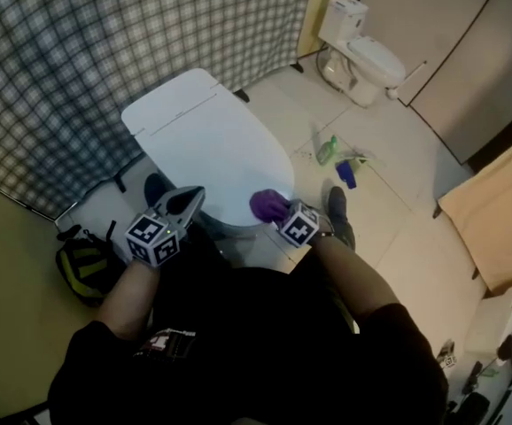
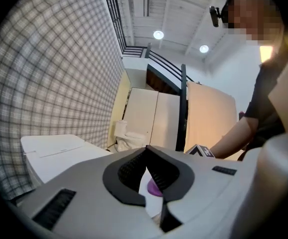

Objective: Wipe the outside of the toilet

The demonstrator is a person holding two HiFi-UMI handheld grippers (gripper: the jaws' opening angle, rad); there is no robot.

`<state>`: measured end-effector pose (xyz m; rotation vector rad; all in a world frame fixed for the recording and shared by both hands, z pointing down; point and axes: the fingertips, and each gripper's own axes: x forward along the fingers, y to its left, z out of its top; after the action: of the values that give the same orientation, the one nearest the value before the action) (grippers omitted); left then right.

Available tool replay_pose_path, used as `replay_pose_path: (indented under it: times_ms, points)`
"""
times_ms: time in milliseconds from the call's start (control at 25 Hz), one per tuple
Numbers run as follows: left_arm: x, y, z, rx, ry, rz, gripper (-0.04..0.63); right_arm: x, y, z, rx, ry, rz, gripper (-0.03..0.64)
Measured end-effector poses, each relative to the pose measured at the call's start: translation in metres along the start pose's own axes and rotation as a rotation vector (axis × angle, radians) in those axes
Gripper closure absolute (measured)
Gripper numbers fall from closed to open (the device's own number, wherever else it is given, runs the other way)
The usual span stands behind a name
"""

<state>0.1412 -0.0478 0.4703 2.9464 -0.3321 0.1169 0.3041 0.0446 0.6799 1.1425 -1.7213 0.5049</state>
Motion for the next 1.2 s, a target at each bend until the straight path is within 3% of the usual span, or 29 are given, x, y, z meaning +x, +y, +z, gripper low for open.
replay_pose_path:
  times_ms: [80, 200, 400, 560, 680, 880, 1200]
  points:
    - [0.013, -0.015, -0.001, 0.007, 0.01, -0.026, 0.589, -0.002, 0.013, -0.027, -0.022, 0.045, 0.03, 0.474]
    - [0.024, -0.028, 0.0, 0.006, 0.017, -0.043, 0.589, -0.024, 0.003, -0.038, -0.046, 0.011, -0.034, 0.471]
    - [0.027, -0.002, 0.002, 0.007, 0.031, -0.001, 0.589, -0.053, -0.055, 0.009, 0.061, -0.152, -0.083, 0.469]
    - [0.024, 0.052, 0.002, -0.012, 0.036, 0.064, 0.589, -0.048, -0.113, 0.07, 0.149, -0.284, -0.084, 0.468]
    - [0.019, 0.098, -0.003, -0.033, 0.044, 0.112, 0.589, -0.009, -0.158, 0.124, 0.145, -0.355, -0.088, 0.466]
    - [-0.001, 0.17, -0.018, -0.107, 0.056, 0.17, 0.589, 0.058, -0.221, 0.235, 0.107, -0.369, -0.104, 0.466]
    - [-0.056, 0.242, -0.014, -0.142, 0.04, 0.264, 0.589, 0.131, -0.281, 0.398, 0.137, -0.425, -0.13, 0.466]
